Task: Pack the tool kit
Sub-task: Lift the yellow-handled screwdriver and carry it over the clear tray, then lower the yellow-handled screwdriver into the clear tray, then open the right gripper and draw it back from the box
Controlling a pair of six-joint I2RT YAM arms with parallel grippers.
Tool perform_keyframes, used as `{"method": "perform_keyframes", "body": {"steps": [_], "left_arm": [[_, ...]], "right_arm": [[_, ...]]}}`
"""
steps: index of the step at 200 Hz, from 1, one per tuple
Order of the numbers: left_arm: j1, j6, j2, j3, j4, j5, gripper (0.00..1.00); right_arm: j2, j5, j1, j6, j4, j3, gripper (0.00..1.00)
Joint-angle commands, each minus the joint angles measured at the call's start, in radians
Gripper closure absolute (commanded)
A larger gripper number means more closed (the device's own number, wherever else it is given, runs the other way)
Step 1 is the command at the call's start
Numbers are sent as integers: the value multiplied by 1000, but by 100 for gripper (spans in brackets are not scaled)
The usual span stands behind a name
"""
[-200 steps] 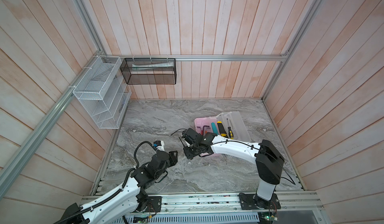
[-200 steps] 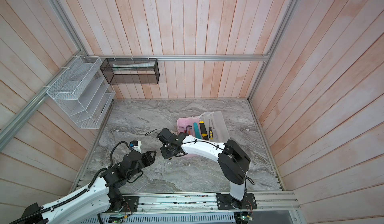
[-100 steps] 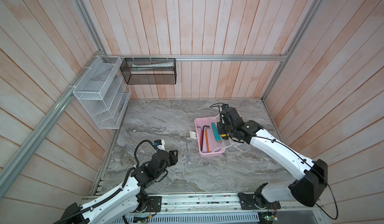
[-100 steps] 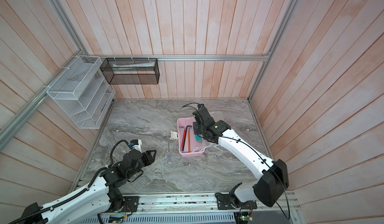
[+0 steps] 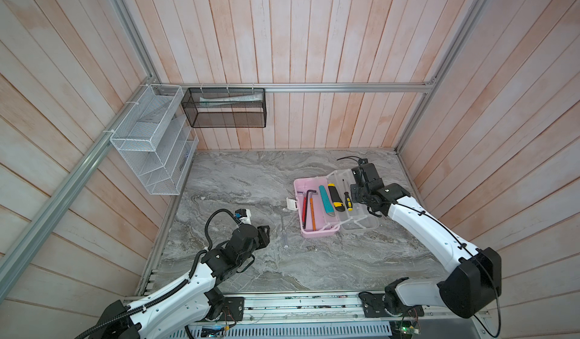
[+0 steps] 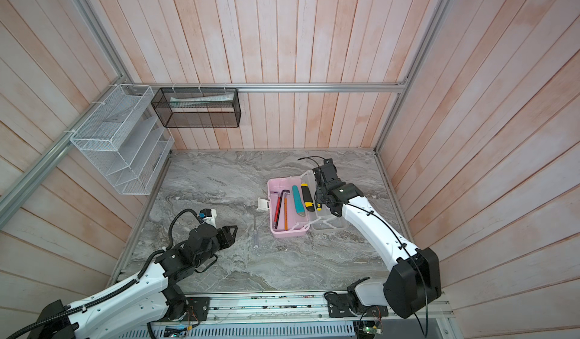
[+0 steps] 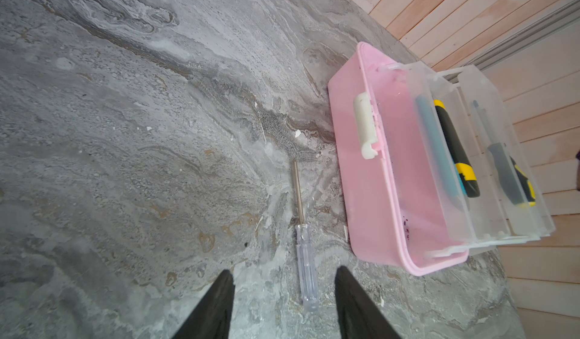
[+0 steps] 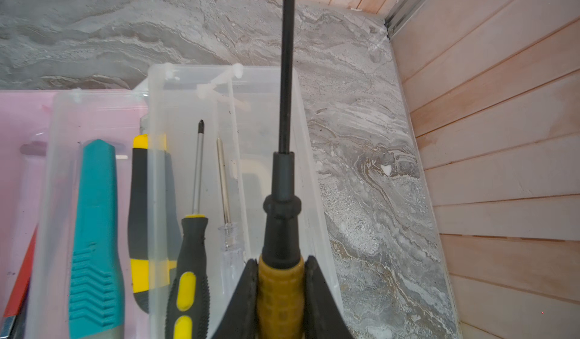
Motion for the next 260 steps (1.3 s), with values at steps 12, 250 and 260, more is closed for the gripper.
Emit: {"method": "perform_keyframes", "body": {"steps": [12, 250, 260], "left_arm": [[9, 18, 15, 16, 45, 16, 46], [21, 38, 97, 58, 57, 41, 46], [22, 39, 98, 59, 57, 39, 45]], "right_arm": [[-14, -90, -66, -2, 46, -62, 100], [34, -113, 0, 11, -37, 53, 54], [24, -126, 25, 36, -20, 73, 54]]}}
